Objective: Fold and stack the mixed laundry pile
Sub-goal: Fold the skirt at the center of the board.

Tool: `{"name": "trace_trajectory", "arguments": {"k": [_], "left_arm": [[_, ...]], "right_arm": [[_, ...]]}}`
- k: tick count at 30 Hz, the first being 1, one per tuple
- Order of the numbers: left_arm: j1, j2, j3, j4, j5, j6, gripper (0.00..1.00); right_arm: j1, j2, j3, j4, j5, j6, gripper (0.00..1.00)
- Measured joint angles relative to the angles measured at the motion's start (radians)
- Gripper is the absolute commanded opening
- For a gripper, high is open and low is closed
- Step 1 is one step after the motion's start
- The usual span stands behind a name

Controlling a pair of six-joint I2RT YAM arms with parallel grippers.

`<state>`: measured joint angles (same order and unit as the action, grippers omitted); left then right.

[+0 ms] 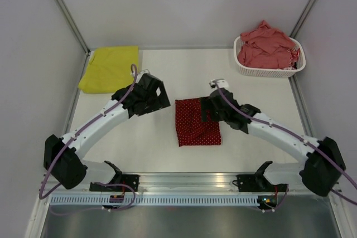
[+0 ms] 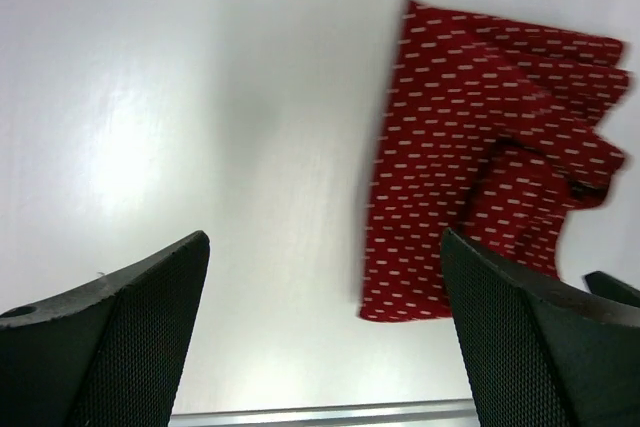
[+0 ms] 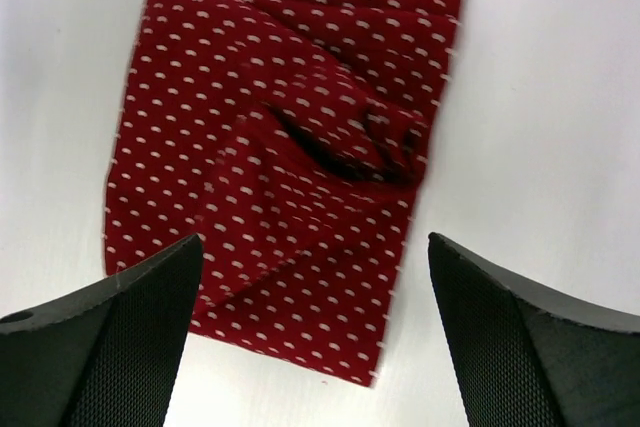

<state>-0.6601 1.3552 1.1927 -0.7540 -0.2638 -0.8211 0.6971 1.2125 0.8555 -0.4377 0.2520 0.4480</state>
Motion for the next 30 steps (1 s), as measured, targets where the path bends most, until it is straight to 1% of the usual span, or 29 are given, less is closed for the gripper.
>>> {"name": "trace_trajectory", "arguments": {"k": [3,7,11,14,17,22,30], "left_arm": [[0.071,-0.063,-0.124,-0.024,-0.002,-0.023,1.00],[0.097,-0.107,-0.185,-0.044,-0.001,-0.035,1.00],[0.107,-0.126,-0.197,-0.044,-0.002,-0.035,1.00],[0.113,-0.127,-0.203,-0.044,-0.002,-0.035,1.00],[0.118,-0.126,-0.208,-0.044,-0.002,-0.035,1.00],[0.122,-0.121,-0.211,-0.044,-0.002,-0.035,1.00],[0.122,-0.104,-0.212,-0.042,-0.002,-0.035,1.00]], "right_arm": [[0.116,0.213,0.182,-0.019,0.120,-0.002,0.98],[0.185,0.416,0.330,-0.065,0.251,-0.001,0.98],[0.225,0.567,0.410,-0.129,0.343,0.005,0.98],[0.247,0.645,0.440,-0.184,0.406,0.027,0.98],[0.264,0.670,0.443,-0.252,0.466,0.064,0.98],[0.282,0.647,0.428,-0.315,0.525,0.134,0.98],[0.308,0.517,0.259,-0.399,0.552,0.298,0.98]]}}
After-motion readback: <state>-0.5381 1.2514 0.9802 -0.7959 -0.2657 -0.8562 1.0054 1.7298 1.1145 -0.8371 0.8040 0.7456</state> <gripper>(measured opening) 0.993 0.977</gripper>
